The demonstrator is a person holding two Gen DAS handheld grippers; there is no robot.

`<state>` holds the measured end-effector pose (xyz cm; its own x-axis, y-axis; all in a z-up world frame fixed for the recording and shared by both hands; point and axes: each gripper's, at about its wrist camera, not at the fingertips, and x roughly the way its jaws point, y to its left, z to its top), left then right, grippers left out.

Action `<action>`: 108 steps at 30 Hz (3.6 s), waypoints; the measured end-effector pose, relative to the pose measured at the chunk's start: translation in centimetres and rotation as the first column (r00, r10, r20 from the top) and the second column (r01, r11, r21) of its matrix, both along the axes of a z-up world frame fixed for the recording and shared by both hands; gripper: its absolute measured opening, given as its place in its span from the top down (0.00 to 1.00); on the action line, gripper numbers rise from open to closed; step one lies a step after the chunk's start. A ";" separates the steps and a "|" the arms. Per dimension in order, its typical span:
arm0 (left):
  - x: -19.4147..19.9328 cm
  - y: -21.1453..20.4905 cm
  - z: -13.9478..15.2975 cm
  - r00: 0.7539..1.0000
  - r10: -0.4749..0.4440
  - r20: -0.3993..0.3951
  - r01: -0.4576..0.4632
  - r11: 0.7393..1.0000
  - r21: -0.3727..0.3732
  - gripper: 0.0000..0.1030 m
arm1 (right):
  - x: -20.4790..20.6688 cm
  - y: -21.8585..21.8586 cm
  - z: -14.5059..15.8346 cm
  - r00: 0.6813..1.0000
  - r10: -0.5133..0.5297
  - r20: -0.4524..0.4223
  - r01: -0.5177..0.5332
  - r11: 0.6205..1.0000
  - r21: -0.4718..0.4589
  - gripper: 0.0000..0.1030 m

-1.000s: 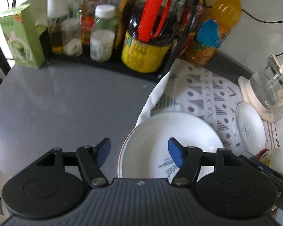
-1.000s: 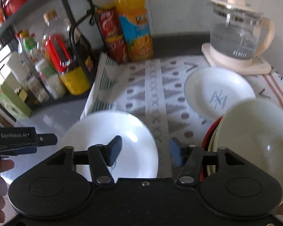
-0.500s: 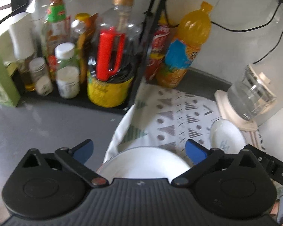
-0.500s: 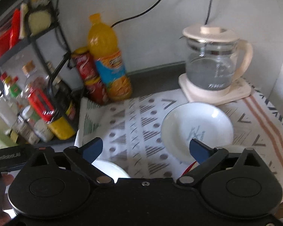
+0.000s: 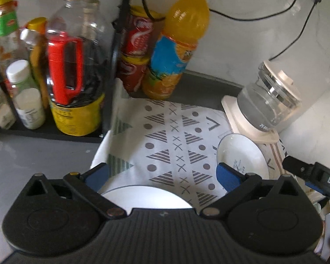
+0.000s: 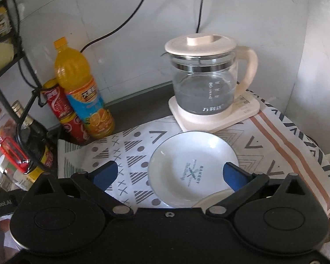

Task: Organize plates and bowls
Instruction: 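Move both grippers to the 'BAKERY' plate by the kettle and grasp its rim, then lift the 'BAKERY' plate with both grippers and carry it toward the plate stack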

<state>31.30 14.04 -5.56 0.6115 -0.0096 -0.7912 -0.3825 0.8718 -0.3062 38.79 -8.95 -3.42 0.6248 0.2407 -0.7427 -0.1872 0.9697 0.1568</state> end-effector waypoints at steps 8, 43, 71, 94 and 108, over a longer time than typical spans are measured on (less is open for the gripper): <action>2.6 -1.4 -0.9 0.995 -0.096 -0.031 0.095 0.995 -0.025 0.00 | 0.8 -2.5 -0.4 0.995 -0.098 -0.031 0.098 0.995 -0.002 0.00; 10.3 -8.9 -7.9 0.984 -0.061 -0.166 0.022 0.974 -0.225 0.45 | 11.6 -10.5 -8.0 0.918 -0.005 -0.397 0.039 0.996 0.079 0.68; 11.7 -11.3 -12.2 0.954 0.065 -0.292 -0.159 0.938 -0.308 0.89 | 16.6 -9.8 -14.6 0.784 0.310 -0.538 -0.254 0.951 0.177 0.85; 9.4 -9.6 -6.0 0.988 0.086 -0.131 -0.117 0.961 -0.251 0.89 | 14.5 -8.4 -6.9 0.856 0.395 -0.334 -0.334 0.915 0.226 0.88; 5.4 -6.6 -2.9 0.996 0.070 -0.055 -0.081 0.966 -0.245 0.89 | 10.4 -5.6 -3.7 0.893 0.373 -0.251 -0.321 0.920 0.225 0.88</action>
<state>36.68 7.46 -8.49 0.5815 -0.1628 -0.7971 -0.4628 0.7396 -0.4887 49.22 -14.53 -7.13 0.2470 0.5436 -0.8022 -0.4289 0.8036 0.4125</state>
